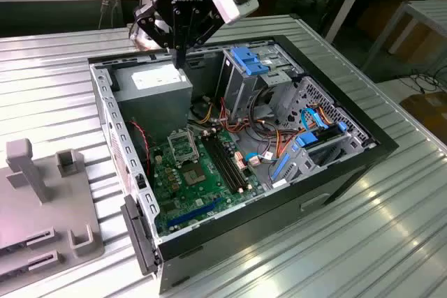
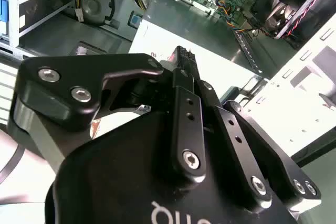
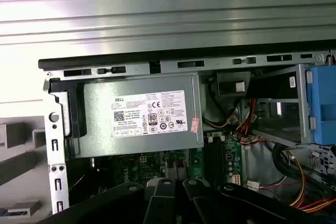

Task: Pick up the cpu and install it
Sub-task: 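Reach for the cpu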

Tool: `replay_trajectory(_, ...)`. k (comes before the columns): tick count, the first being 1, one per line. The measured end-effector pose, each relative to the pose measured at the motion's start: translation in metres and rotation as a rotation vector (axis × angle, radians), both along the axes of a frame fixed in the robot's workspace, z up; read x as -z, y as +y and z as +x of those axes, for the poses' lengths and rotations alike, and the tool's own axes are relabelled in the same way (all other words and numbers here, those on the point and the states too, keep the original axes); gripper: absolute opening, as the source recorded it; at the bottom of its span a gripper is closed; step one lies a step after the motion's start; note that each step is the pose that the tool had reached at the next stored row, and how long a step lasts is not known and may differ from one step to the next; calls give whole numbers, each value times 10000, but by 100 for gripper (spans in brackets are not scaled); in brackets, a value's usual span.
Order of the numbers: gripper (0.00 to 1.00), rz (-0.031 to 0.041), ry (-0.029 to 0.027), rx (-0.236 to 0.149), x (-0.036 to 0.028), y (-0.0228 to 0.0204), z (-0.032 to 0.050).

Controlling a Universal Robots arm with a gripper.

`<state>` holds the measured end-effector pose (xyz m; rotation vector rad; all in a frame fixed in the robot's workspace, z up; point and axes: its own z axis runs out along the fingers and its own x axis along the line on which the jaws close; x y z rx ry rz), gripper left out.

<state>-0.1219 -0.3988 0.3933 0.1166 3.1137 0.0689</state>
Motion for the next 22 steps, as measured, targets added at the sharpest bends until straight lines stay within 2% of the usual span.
replay_trajectory(22,11,0,0,0,0,0,-64)
